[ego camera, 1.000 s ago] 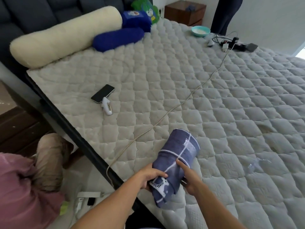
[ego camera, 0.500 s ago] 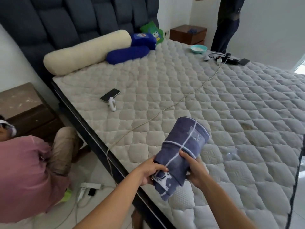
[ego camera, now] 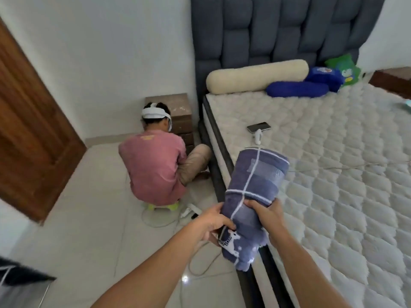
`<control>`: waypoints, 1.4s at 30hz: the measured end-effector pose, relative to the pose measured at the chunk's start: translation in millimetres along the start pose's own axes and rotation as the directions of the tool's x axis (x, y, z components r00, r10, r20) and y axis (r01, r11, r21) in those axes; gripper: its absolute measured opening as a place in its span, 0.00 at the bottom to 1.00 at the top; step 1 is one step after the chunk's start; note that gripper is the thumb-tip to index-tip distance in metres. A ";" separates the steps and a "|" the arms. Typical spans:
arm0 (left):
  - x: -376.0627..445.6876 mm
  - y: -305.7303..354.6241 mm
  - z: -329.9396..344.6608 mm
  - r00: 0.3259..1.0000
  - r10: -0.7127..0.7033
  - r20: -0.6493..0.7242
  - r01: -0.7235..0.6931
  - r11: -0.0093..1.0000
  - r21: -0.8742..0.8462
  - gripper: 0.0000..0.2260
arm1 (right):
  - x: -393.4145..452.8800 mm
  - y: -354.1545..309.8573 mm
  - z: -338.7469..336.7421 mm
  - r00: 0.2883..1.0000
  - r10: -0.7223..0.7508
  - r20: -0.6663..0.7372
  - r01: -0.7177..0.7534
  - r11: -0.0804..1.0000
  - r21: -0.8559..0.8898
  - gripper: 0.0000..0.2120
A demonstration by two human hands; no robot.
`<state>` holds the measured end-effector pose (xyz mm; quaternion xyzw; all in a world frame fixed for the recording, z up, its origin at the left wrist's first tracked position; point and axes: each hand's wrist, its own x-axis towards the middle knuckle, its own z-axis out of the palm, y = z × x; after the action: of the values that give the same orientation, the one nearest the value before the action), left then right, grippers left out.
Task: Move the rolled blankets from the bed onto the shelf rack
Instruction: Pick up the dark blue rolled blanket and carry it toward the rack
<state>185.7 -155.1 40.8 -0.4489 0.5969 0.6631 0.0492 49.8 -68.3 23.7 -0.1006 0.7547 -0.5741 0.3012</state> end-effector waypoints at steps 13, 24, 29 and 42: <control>-238.9 -245.2 -200.0 0.889 -0.153 -0.431 -0.115 0.837 -0.536 0.20 | -244.4 29.8 295.0 0.666 -0.106 0.738 0.375 0.903 -0.209 0.25; -320.1 -405.0 -289.9 0.789 -0.388 -0.476 -0.319 0.403 -0.858 0.20 | -401.1 84.3 492.9 0.097 0.076 0.992 0.843 0.523 -0.122 0.31; -335.9 -434.8 -336.3 0.710 -0.512 -0.483 -0.413 0.253 -0.875 0.22 | -442.6 94.4 571.9 -0.071 0.173 0.982 0.886 0.464 -0.017 0.32; -369.0 -524.6 -438.4 0.561 -0.633 -0.534 -0.604 0.129 -0.787 0.22 | -528.1 129.3 718.7 -0.244 0.262 0.934 0.915 0.380 0.132 0.33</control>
<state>954.8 -199.7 -59.3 -0.6140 -0.0694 0.5725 -0.5389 906.3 -343.2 -31.6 -0.8483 0.3326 0.0207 0.4114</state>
